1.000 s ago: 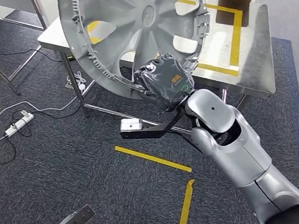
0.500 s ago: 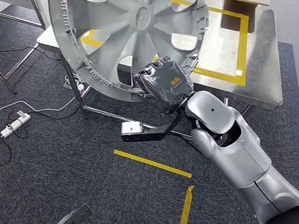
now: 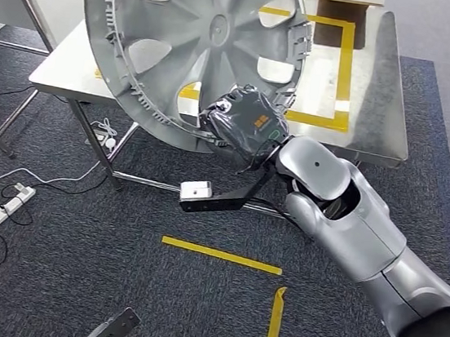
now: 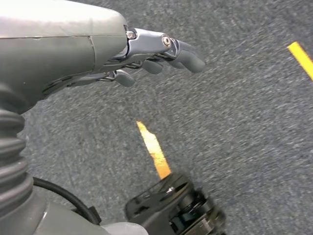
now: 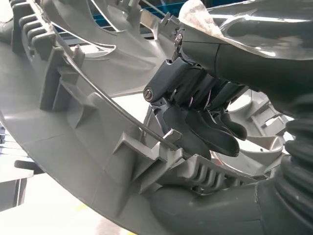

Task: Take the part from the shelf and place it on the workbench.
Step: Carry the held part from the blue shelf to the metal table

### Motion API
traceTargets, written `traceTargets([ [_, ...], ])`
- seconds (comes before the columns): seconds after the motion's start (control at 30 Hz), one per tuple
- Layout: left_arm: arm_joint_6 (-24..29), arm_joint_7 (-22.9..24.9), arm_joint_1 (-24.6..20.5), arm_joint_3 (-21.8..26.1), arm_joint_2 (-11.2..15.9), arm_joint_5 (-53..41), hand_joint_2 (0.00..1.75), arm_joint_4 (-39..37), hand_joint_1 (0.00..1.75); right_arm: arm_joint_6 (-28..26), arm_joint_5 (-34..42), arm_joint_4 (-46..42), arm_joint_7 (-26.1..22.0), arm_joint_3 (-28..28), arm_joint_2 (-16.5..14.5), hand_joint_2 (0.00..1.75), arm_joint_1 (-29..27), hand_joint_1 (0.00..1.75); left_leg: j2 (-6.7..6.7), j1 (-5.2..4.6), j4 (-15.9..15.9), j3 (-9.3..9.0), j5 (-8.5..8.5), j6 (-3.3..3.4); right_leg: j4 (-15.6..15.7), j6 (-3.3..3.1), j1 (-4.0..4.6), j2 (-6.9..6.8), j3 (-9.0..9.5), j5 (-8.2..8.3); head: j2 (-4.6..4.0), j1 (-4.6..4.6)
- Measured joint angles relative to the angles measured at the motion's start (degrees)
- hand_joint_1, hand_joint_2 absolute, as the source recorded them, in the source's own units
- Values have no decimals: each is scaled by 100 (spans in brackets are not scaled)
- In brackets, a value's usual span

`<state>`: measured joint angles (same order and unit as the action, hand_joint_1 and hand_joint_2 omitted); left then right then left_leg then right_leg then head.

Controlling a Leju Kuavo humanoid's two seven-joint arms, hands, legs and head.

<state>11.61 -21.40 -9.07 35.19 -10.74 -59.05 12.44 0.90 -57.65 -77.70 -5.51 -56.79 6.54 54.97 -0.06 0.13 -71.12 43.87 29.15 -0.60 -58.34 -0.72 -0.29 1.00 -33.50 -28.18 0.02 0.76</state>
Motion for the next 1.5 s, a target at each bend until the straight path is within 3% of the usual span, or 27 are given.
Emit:
traceTargets([
  [0.07, 0, 1, 2, 0, 21, 4, 175, 0, 0, 2, 5, 0, -1, -13, 0, 175, -1, 175, -3, -87, 764, -216, -511, 164, 7, 9, 12, 11, 99, -83, 0, 3],
  [0.13, 2, 5, 6, -1, 45, 7, 175, 0, 0, 4, 8, -5, -1, -30, 1, 175, -2, 175, -13, -155, 1245, -400, -734, 276, 37, 52, 9, 12, 159, -147, 0, 8],
  [0.27, 11, 13, 5, -1, 46, 11, 175, 0, 0, 11, 19, -68, 1, -39, -4, 175, 20, 175, -14, -129, 1488, -631, -679, 350, 6, 151, 34, -15, 226, -226, 1, 15],
  [0.33, 15, 13, -4, -1, 41, 14, 175, 0, 0, 18, 27, -77, 5, -44, -3, 175, 34, 175, -18, -90, 1582, -750, -671, 347, -467, 136, 54, -19, -38, -412, 1, 33],
  [0.4, 13, 13, 1, -2, 26, 15, 175, 0, 0, 30, 34, -71, 14, -53, 2, 175, 9, 175, -20, -81, 1598, -799, -624, 346, -1193, 116, 62, -12, -504, -657, 0, 42],
  [0.43, 10, 13, 14, -2, 20, 15, 175, 0, 0, 41, 37, -64, 17, -61, 6, 175, -18, 175, -20, -74, 1596, -825, -591, 338, -1418, 126, 60, -11, -706, -706, 0, 42],
  [0.47, 10, 13, 31, -1, 16, 16, 175, 0, 0, 55, 38, -57, 17, -73, 10, 175, -45, 175, -21, -65, 1594, -857, -556, 324, -1464, 151, 51, -10, -831, -646, 0, 41],
  [0.5, 9, 13, 44, -1, 16, 16, 175, 0, 0, 70, 40, -51, 17, -84, 13, 175, -66, 175, -23, -49, 1590, -896, -516, 302, -1286, 194, 33, -13, -852, -443, 0, 41],
  [0.57, 6, 13, 54, -1, 19, 19, 175, 0, 0, 90, 50, -44, 16, -99, 16, 175, -84, 175, -31, -22, 1566, -974, -427, 238, -563, 327, -34, -20, -701, 145, 0, 41],
  [0.6, 5, 13, 54, -1, 22, 25, 175, 0, 0, 94, 57, -39, 18, -103, 22, 175, -84, 175, -36, -16, 1537, -989, -386, 203, -200, 365, -50, -25, -599, 312, 0, 46],
  [0.63, 5, 13, 56, -1, 29, 31, 175, 0, 0, 96, 62, -35, 20, -111, 28, 175, -86, 175, -41, -18, 1500, -984, -351, 171, -2, 353, -56, -29, -523, 397, 1, 40],
  [0.67, 5, 13, 59, -1, 36, 37, 175, 0, 0, 97, 66, -32, 20, -119, 33, 175, -86, 175, -46, -23, 1465, -975, -307, 140, 69, 314, -43, -32, -488, 364, 1, 37],
  [0.73, 8, 13, 59, -4, 37, 44, 175, 2, 0, 100, 67, -40, 21, -119, 38, 175, -82, 175, -46, -25, 1417, -974, -227, 77, 60, 171, -38, -36, -418, 315, 1, 25],
  [0.8, 14, 11, 37, -14, 22, 49, 175, 3, 0, 105, 74, -60, 24, -101, 40, 175, -60, 175, -16, -6, 1161, -893, -145, -22, 64, 93, -59, -28, -315, 258, 1, 7],
  [0.87, 16, 11, 17, -21, 11, 56, 175, 2, 0, 112, 89, -66, 28, -100, 40, 175, -51, 175, 24, 34, 475, -545, 7, -130, 71, 43, -63, -23, -192, 190, 0, -14],
  [0.93, 15, 11, 30, -22, 11, 60, 175, 2, 0, 120, 100, -62, 31, -111, 41, 175, -65, 175, 41, 57, -185, -108, 206, -161, 72, 16, -54, -13, -90, 110, 0, -18],
  [0.97, 15, 11, 40, -23, 12, 61, 175, 2, 0, 125, 104, -61, 29, -118, 42, 175, -68, 175, 42, 48, -285, 22, 224, -130, 73, 9, -49, -3, -39, 71, 0, -20],
  [1.0, 16, 12, 47, -23, 13, 61, 175, 2, 0, 128, 108, -61, 27, -125, 42, 175, -65, 175, 41, 25, -177, 59, 131, -70, 76, 4, -44, 8, 10, 33, 0, -20],
  [1.03, 16, 14, 49, -24, 15, 61, 175, 2, 0, 131, 113, -61, 24, -130, 42, 175, -57, 175, 37, -22, 121, 8, -84, 24, 83, 4, -35, 17, 59, -3, 0, -21],
  [1.1, 20, 24, 57, -25, 56, 69, 175, 2, 0, 133, 118, -61, 19, -137, 42, 175, -61, 175, 22, -187, 925, -209, -643, 294, 105, 19, -26, 27, 154, -75, 1, -23],
  [1.17, 22, 36, 69, -26, 96, 76, 175, 2, 0, 136, 123, -62, 16, -143, 42, 175, -77, 175, 4, -305, 1413, -406, -877, 476, 130, 68, -25, 24, 225, -130, 1, -30],
  [1.23, 23, 42, 67, -29, 96, 79, 175, 3, 0, 145, 129, -80, 15, -141, 34, 175, -55, 175, 0, -292, 1541, -536, -812, 511, 163, 125, -10, 5, 290, -159, 0, -40],
  [1.3, 25, 45, 53, -31, 85, 89, 175, 4, 0, 160, 148, -103, 14, -139, 28, 175, -3, 175, -1, -244, 1655, -672, -802, 508, 19, 130, 23, -16, 253, -250, 0, -31],
  [1.33, 25, 46, 46, -32, 75, 95, 175, 3, 0, 171, 160, -107, 15, -142, 27, 175, 13, 175, -5, -218, 1701, -736, -796, 490, -220, 117, 40, -17, 129, -353, 0, -21],
  [1.43, 20, 49, 60, -33, 40, 102, 175, 2, 0, 202, 177, -98, 16, -165, 35, 175, -12, 175, -9, -184, 1720, -814, -717, 438, -1252, 111, 53, -9, -517, -716, 0, -9],
  [1.47, 20, 51, 74, -32, 34, 104, 175, 2, 0, 209, 176, -91, 16, -179, 40, 175, -31, 175, -10, -172, 1716, -836, -687, 417, -1395, 136, 48, -9, -676, -714, 0, -10],
  [1.5, 20, 54, 86, -32, 30, 107, 175, 2, 0, 215, 178, -82, 16, -194, 45, 175, -49, 175, -12, -157, 1710, -862, -654, 394, -1318, 176, 34, -10, -740, -567, 0, -9],
])
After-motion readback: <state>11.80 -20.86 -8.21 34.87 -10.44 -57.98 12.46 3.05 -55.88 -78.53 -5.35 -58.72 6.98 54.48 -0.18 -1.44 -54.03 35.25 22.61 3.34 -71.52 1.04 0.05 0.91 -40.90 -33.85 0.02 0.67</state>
